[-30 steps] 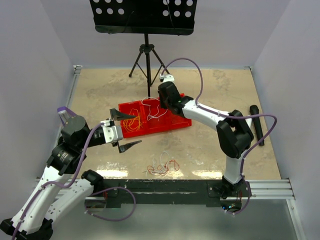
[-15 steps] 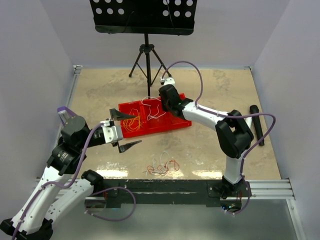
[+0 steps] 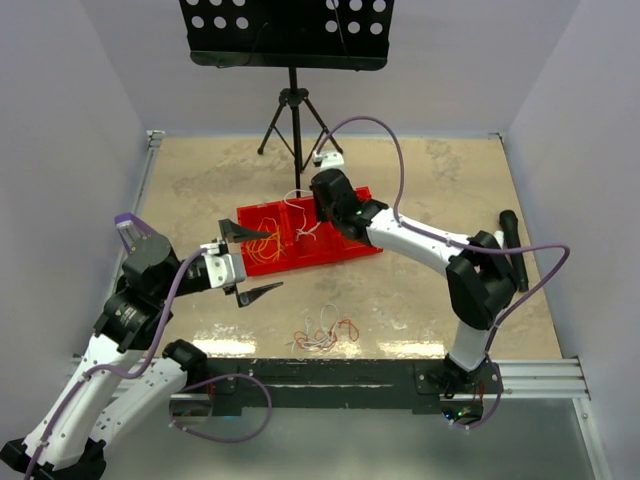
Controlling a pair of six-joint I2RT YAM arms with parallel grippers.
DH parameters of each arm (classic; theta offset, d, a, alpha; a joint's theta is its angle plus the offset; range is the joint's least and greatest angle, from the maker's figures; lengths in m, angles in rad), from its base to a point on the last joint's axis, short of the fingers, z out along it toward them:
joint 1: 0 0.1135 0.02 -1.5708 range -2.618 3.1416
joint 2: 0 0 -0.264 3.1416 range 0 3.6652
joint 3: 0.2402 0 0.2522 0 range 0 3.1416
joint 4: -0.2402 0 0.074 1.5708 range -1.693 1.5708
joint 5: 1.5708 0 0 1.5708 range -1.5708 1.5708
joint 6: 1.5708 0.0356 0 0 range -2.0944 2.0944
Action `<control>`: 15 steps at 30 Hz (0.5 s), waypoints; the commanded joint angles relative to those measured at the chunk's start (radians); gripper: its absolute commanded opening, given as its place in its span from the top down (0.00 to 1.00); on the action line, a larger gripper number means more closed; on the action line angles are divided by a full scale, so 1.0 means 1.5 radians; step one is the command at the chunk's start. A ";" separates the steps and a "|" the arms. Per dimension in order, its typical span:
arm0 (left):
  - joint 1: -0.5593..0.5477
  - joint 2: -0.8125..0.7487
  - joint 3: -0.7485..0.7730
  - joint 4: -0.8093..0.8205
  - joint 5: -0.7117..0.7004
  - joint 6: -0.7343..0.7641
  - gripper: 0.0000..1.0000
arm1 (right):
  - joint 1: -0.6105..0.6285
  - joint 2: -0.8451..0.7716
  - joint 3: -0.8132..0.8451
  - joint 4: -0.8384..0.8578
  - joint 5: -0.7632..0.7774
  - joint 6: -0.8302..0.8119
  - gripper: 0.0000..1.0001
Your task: Untangle the cables
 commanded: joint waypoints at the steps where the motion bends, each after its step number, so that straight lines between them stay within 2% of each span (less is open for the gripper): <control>1: 0.002 -0.006 -0.010 0.023 -0.005 -0.011 0.02 | 0.044 -0.011 -0.003 0.011 0.009 0.032 1.00; 15: 0.002 -0.011 -0.023 0.034 -0.002 -0.014 0.03 | 0.067 0.013 -0.093 0.023 -0.002 0.101 1.00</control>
